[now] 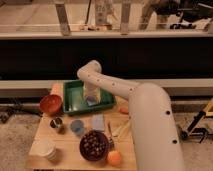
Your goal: Place sponge in metal cup
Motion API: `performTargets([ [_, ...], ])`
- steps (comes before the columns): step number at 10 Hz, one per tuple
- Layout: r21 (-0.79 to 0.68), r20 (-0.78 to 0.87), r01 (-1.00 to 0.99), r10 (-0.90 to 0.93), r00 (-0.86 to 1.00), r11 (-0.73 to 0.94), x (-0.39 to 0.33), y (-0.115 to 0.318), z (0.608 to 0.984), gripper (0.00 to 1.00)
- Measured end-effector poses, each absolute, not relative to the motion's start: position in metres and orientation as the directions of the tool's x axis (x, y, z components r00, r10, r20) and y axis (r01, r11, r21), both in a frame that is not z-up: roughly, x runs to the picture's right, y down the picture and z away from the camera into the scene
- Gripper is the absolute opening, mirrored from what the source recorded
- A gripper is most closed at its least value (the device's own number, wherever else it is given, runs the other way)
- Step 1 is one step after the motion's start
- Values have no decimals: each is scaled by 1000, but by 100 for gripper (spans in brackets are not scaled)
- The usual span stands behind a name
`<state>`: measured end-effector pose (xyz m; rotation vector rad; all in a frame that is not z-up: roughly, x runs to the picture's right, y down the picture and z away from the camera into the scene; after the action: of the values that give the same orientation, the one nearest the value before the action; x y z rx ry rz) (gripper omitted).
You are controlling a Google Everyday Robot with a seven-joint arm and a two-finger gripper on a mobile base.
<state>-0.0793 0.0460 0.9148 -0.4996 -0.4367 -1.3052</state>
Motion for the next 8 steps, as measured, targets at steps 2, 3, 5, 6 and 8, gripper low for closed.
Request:
performTargets([
  [2,-63,581,985,-796,166,160,-88,40,897,0],
  [3,-54,584,987,-797,154,152,-90,38,891,0],
  [5,-29,589,991,-799,123,131,-99,35,878,0],
  [6,-21,591,992,-799,111,123,-102,35,873,0],
  [8,-10,597,995,-797,89,104,-107,32,863,0],
])
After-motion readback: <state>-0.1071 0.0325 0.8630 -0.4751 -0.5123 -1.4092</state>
